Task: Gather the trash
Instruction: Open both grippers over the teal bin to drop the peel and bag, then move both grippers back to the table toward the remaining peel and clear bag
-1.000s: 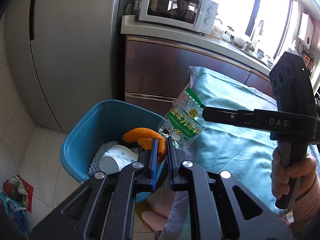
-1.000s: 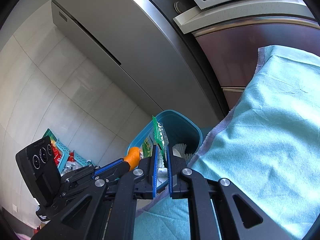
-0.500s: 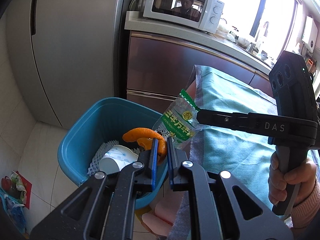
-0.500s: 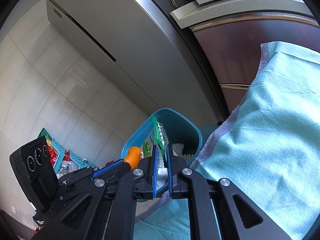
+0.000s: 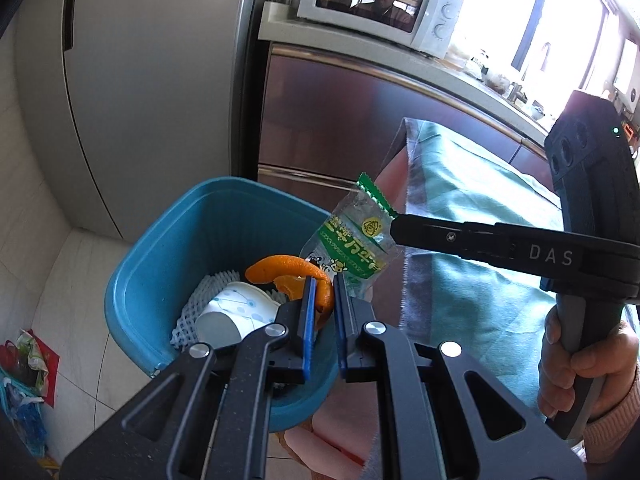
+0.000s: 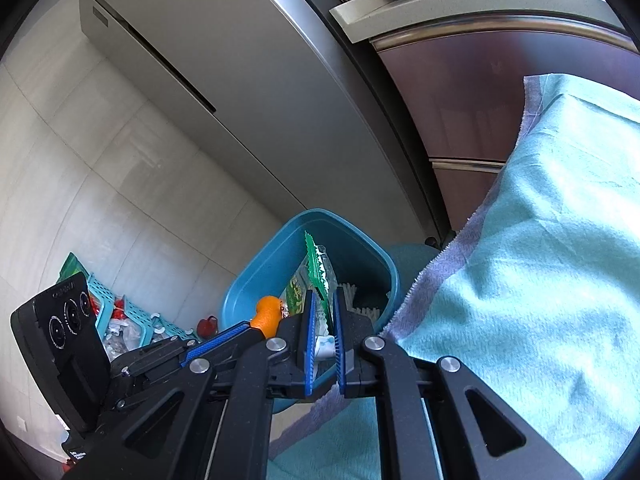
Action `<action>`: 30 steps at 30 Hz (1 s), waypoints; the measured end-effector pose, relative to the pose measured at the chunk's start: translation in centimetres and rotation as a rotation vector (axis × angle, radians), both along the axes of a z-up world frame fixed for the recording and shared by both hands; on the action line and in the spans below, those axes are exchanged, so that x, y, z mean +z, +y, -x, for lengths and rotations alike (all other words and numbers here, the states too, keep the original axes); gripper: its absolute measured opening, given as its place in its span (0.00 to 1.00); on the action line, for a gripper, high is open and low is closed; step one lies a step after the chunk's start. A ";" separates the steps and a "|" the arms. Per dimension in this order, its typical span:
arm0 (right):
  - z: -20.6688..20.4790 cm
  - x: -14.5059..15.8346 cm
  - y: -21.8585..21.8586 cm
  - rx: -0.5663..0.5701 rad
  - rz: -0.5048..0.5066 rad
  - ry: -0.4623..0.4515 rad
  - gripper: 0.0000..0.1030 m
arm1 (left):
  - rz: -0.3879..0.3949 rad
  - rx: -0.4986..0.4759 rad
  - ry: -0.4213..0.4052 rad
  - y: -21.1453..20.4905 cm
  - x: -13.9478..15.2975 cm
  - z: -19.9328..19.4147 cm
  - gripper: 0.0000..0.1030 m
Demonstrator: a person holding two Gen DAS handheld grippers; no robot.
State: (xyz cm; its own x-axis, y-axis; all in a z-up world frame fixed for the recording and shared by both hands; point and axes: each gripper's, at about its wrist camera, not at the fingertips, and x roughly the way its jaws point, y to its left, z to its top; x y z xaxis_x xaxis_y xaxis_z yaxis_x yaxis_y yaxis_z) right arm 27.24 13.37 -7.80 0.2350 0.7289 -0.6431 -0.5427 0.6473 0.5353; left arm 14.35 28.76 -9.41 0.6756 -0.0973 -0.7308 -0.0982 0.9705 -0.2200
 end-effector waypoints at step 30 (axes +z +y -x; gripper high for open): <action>4.7 4.3 -4.7 0.017 -0.009 -0.122 0.27 | -0.009 0.004 -0.088 -2.1 0.3 0.3 0.49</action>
State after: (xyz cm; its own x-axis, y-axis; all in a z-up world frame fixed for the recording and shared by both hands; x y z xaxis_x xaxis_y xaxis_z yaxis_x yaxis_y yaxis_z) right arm 22.57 8.67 -3.54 0.2992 0.7388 -0.6038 -0.6149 0.6332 0.4701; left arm 14.04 26.65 -9.16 0.7376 -0.0885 -0.6694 -0.0826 0.9721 -0.2195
